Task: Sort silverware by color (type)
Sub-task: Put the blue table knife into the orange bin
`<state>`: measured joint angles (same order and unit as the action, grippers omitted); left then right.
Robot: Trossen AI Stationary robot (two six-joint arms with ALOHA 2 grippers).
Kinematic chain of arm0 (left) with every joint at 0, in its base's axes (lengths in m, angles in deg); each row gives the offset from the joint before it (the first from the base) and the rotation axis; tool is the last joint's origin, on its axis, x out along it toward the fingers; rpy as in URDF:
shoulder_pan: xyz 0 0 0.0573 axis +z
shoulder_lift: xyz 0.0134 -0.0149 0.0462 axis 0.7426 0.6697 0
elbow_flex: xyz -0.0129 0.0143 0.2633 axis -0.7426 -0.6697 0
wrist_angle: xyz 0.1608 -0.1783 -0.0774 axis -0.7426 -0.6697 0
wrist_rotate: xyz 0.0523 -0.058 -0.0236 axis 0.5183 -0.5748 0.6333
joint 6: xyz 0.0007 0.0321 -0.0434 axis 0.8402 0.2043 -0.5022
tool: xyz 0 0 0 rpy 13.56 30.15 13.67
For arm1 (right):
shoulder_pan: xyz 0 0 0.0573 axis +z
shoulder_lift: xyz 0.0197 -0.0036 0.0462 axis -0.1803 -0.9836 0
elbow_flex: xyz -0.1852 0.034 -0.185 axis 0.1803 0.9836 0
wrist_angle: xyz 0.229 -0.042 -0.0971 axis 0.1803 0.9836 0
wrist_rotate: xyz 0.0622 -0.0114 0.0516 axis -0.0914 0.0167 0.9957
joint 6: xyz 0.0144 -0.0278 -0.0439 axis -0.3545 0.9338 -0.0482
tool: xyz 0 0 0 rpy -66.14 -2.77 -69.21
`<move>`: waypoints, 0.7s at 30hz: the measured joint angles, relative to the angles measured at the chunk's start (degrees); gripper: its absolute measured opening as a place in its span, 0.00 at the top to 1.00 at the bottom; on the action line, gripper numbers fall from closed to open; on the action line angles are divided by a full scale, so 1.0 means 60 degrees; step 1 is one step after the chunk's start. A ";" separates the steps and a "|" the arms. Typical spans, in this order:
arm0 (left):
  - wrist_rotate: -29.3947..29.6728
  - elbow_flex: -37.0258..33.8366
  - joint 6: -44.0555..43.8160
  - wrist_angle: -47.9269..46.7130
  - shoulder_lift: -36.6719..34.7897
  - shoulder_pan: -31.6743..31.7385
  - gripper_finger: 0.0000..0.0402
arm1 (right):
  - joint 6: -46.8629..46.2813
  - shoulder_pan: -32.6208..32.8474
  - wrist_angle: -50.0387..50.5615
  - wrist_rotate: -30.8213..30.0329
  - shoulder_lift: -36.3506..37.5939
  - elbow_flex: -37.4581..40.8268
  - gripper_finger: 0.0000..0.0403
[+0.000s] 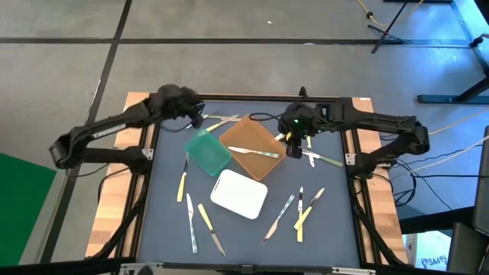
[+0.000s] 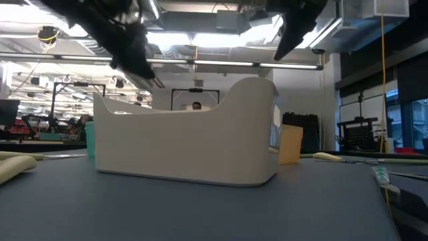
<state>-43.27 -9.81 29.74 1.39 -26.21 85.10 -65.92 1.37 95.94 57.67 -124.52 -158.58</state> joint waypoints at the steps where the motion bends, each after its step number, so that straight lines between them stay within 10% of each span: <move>1: -0.0328 0.0253 0.0004 -0.0382 0.0356 0.0329 0.77 | 0.0006 0.0000 -0.0279 0.0016 0.0127 0.0286 0.66; 9: -0.2636 0.0870 0.0672 -0.1556 0.2785 0.2035 0.77 | 0.0205 0.0000 -0.1332 0.0018 0.0302 0.1377 0.66; 21: -0.2652 0.0870 0.2011 -0.2221 0.4856 0.2390 0.77 | 0.0254 0.0000 -0.1396 0.0018 0.0302 0.1585 0.66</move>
<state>-59.18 -4.59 41.81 -11.93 2.92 99.44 -64.40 1.37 87.57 57.78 -122.71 -149.07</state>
